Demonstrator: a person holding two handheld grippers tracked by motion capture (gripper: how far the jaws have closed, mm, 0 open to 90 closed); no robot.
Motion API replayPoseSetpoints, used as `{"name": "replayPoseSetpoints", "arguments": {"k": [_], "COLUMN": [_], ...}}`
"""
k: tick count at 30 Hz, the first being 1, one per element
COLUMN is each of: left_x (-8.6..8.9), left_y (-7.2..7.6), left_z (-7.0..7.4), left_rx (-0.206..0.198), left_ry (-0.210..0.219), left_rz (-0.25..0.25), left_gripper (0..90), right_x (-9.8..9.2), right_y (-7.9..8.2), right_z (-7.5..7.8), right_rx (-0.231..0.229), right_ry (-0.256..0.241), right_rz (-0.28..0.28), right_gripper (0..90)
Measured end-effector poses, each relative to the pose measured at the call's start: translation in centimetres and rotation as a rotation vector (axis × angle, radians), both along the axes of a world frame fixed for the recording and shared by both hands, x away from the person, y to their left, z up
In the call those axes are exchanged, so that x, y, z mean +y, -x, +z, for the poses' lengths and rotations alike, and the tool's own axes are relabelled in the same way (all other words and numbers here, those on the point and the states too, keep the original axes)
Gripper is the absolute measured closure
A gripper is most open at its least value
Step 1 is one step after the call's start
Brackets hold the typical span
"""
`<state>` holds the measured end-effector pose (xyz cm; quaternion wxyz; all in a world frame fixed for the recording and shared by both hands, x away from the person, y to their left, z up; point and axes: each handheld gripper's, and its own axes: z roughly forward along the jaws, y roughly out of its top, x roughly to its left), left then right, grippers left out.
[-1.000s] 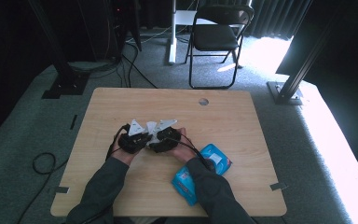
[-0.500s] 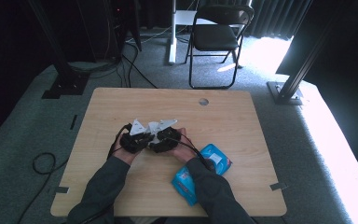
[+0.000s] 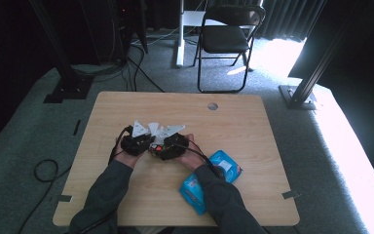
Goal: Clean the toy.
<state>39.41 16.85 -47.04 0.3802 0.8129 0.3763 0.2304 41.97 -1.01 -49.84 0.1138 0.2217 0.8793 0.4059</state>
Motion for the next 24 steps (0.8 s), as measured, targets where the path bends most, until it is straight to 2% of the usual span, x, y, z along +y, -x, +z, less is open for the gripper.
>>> {"name": "replayPoseSetpoints", "arguments": {"k": [6,10,15,18,24], "left_x": [-0.6,-0.9,-1.8,-2.3,-2.7], "left_y": [0.2,0.3,0.7,0.9,1.1], "left_z": [0.2,0.2,0.2,0.1,0.1], "left_rx": [0.0,0.0,0.001,0.013,0.01], "left_ry": [-0.023,-0.02,-0.02,0.007,-0.007], "left_rz": [-0.016,-0.031,-0.075,-0.111,-0.136], "left_gripper": [83.5,83.6,83.6,83.6,83.7], "right_x": [0.0,0.0,0.0,0.0,0.0], "right_y": [0.0,0.0,0.0,0.0,0.0], "right_z": [0.0,0.0,0.0,0.0,0.0], "right_rx": [0.003,0.001,0.003,0.003,0.004], "right_ry": [-0.005,-0.003,-0.008,-0.005,-0.005], "right_rz": [0.004,0.006,-0.003,-0.003,-0.002], "right_gripper": [34.2,34.3,34.2,34.3,34.2]}}
